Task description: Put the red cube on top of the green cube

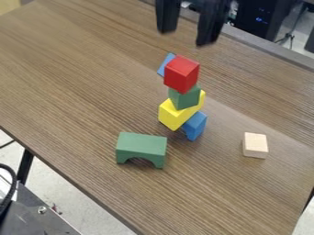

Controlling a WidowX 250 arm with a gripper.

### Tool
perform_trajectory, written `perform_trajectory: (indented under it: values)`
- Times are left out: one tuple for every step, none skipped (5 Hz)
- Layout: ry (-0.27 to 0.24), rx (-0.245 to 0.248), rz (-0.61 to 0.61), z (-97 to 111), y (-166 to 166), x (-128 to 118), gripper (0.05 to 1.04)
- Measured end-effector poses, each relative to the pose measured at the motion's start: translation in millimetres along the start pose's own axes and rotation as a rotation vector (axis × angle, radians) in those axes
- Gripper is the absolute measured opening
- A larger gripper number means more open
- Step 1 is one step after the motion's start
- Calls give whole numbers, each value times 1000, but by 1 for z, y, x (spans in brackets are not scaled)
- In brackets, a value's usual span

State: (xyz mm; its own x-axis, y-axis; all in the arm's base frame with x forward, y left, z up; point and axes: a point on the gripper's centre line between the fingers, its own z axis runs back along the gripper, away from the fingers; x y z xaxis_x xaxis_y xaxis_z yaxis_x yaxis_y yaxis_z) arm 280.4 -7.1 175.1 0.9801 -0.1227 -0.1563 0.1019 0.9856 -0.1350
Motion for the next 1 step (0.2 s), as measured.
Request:
perform_trajectory:
  values:
    - [-42,36,40,12,4,-5,1000]
